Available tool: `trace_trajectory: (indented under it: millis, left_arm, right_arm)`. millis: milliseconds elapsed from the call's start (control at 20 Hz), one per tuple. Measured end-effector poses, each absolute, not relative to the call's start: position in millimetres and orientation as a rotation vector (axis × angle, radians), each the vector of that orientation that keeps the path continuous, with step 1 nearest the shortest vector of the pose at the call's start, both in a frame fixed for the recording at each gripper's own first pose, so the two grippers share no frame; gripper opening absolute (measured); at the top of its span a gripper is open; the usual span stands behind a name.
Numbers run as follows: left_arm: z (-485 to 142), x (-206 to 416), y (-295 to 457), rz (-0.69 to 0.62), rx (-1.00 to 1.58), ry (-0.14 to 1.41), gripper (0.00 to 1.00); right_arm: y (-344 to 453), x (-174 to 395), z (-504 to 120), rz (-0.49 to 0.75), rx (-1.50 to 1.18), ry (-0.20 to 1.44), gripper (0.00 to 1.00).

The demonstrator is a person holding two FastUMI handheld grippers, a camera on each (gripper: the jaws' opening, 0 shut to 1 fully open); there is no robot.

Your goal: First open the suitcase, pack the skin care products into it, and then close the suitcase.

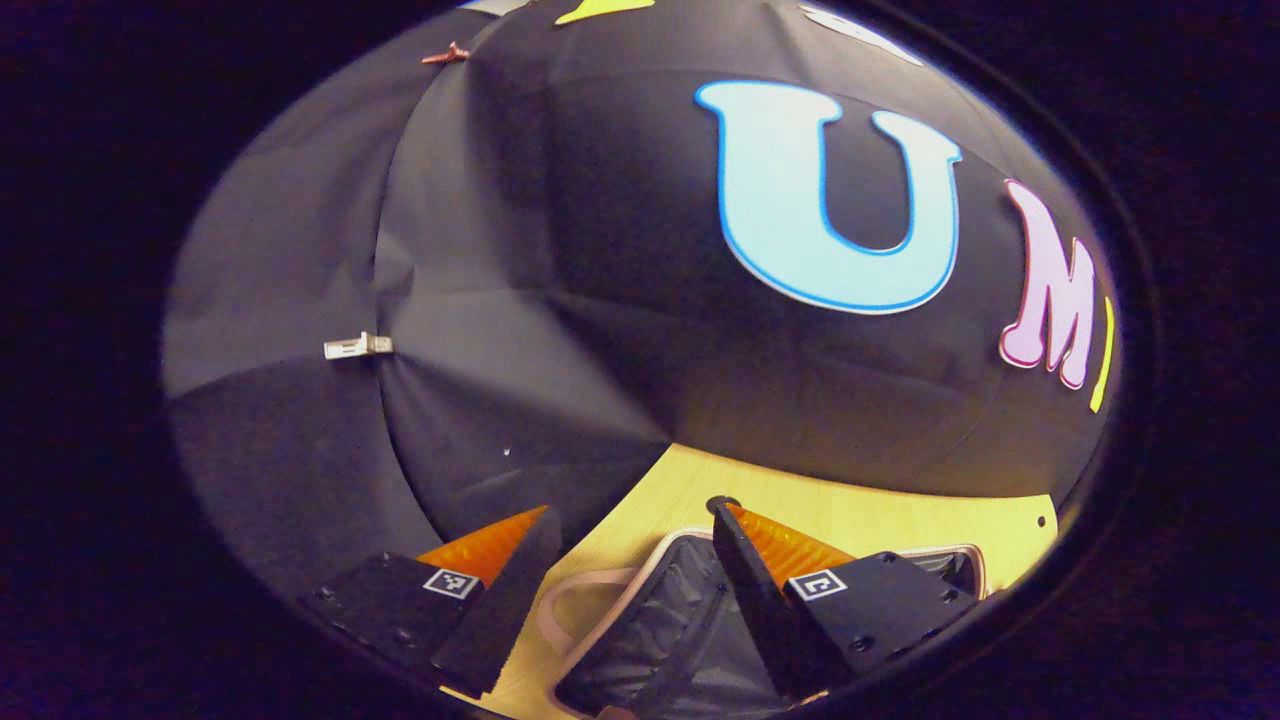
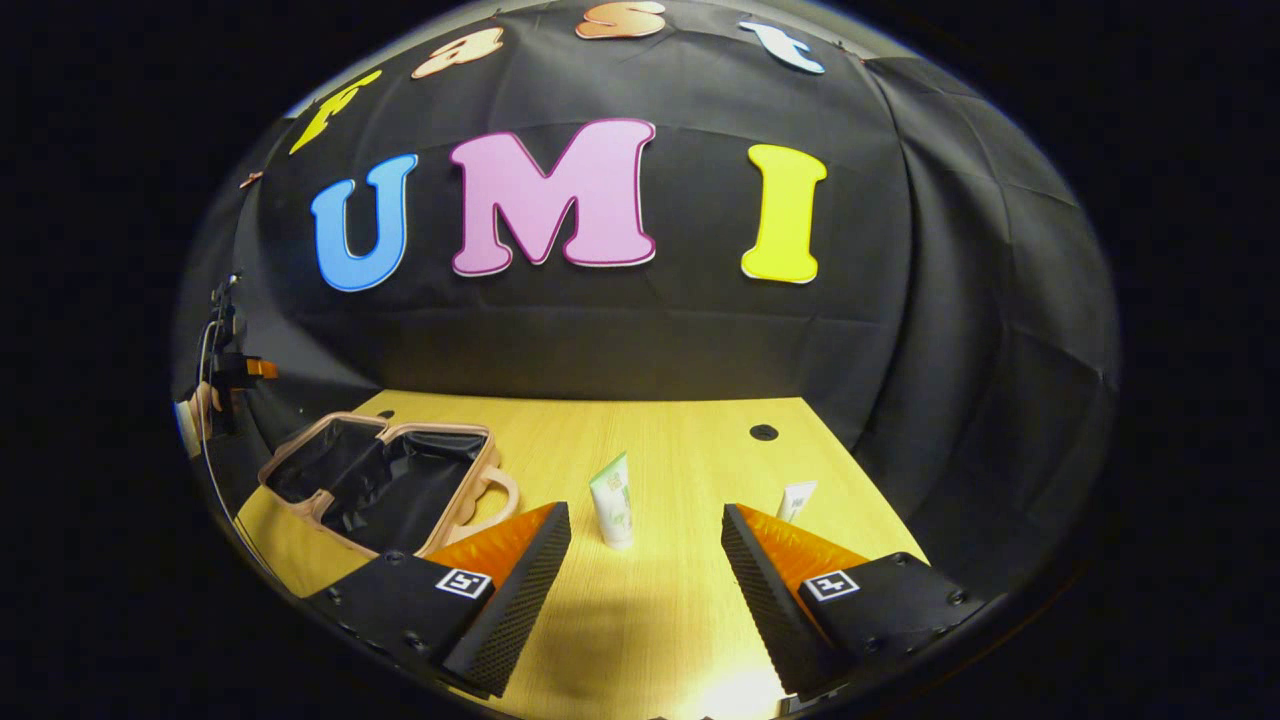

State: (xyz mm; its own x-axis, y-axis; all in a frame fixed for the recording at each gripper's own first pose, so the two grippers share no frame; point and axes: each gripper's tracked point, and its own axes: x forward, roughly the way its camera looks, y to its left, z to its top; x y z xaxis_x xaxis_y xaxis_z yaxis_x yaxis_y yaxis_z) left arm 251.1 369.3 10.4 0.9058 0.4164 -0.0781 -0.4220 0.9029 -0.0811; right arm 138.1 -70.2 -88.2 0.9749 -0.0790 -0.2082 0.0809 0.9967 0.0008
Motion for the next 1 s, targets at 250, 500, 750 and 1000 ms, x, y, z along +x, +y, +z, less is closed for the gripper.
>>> trace_trajectory:
  millis: [250, 500, 750, 1000]
  left_arm:
    - [56, 201, 199, 0.256, 0.034, -0.022, 0.96]
    - [26, 171, 36, 0.071, -0.013, -0.027, 0.96]
    - [-61, 181, -108, -0.185, -0.088, 0.084, 0.96]
    - [-119, 216, -188, -0.316, -0.023, 0.135, 0.96]
  right_arm:
    - [-90, 116, -62, -0.124, 0.038, 0.168, 0.96]
    - [-108, 93, -46, -0.124, 0.062, 0.142, 0.97]
    - [-127, 90, -52, -0.107, 0.052, 0.127, 0.97]
    - [-150, 108, -90, -0.117, 0.084, 0.165, 0.97]
